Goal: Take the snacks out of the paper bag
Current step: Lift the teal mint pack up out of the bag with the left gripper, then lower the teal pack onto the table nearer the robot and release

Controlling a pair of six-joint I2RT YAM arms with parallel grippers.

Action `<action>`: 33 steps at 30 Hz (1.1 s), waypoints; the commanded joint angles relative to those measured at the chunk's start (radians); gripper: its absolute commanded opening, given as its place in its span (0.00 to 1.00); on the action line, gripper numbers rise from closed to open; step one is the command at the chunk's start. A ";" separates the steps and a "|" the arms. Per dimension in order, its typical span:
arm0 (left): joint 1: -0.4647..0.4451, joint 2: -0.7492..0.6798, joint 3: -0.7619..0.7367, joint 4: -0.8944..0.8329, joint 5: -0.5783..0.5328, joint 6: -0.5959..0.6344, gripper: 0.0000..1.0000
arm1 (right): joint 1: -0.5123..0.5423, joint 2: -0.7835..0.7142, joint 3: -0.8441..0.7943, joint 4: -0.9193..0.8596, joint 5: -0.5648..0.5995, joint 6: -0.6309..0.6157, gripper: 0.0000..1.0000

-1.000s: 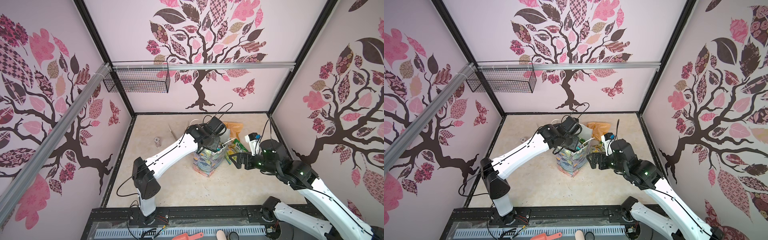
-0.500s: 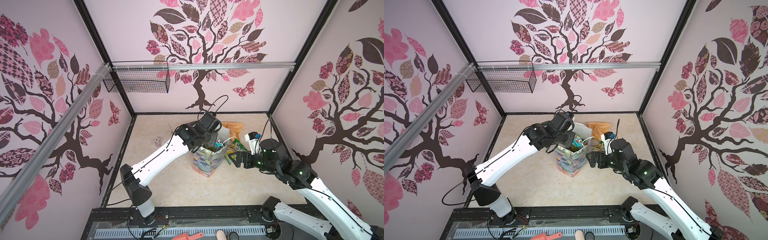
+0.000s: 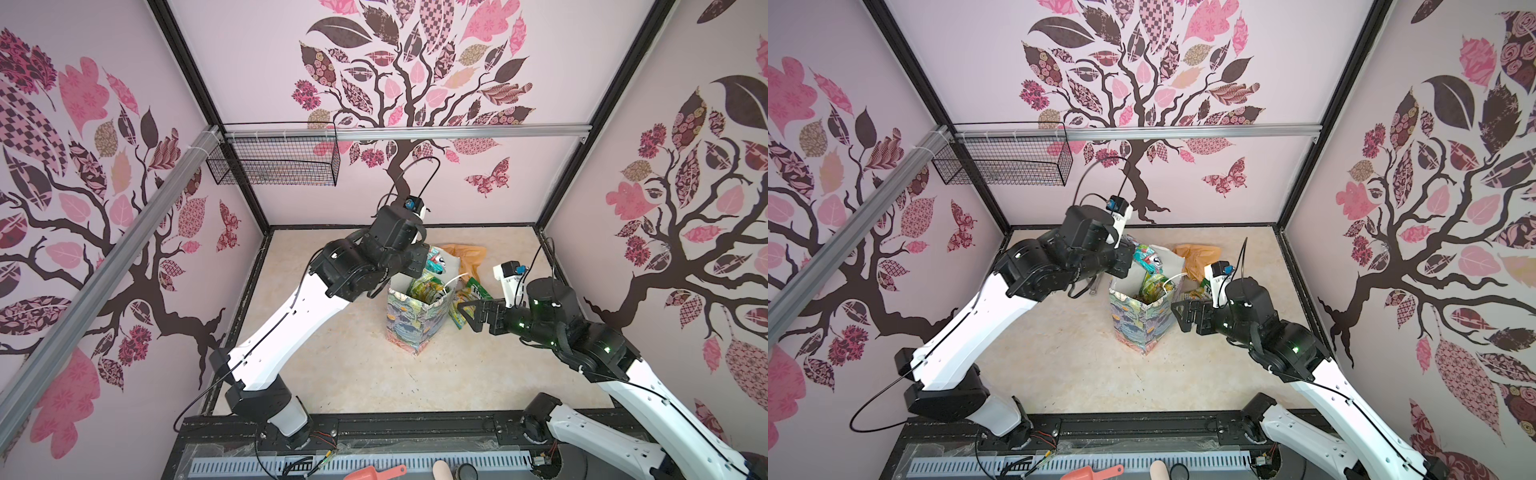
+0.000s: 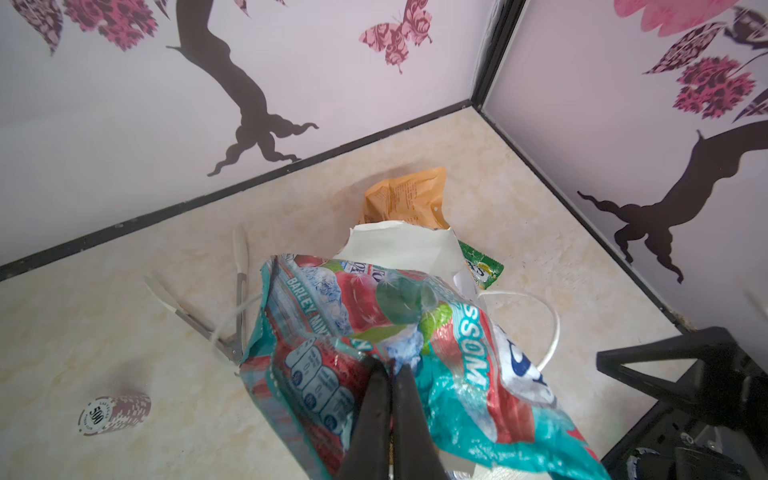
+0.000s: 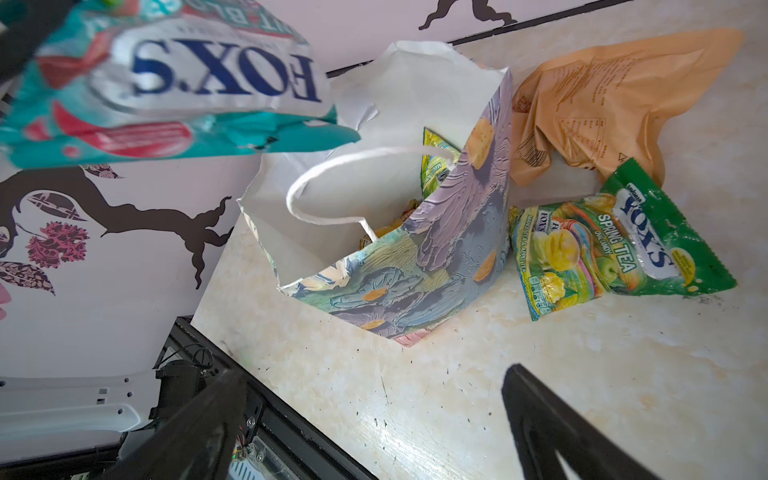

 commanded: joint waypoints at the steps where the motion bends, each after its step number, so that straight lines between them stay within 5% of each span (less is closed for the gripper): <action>1: -0.005 -0.081 0.042 0.014 -0.028 0.013 0.00 | 0.004 0.000 0.022 0.024 -0.005 0.003 1.00; 7: -0.005 -0.229 -0.033 -0.017 -0.134 -0.004 0.00 | 0.003 -0.001 0.032 0.041 0.006 -0.003 1.00; 15: 0.028 -0.479 -0.355 -0.038 -0.331 -0.113 0.00 | 0.004 -0.004 0.027 0.062 0.005 -0.005 1.00; 23: 0.299 -0.581 -0.698 0.055 -0.110 -0.174 0.00 | 0.003 0.001 0.017 0.077 -0.006 0.001 1.00; 33: 0.478 -0.494 -1.026 0.344 0.083 -0.218 0.00 | 0.003 -0.019 0.009 0.070 -0.012 0.020 1.00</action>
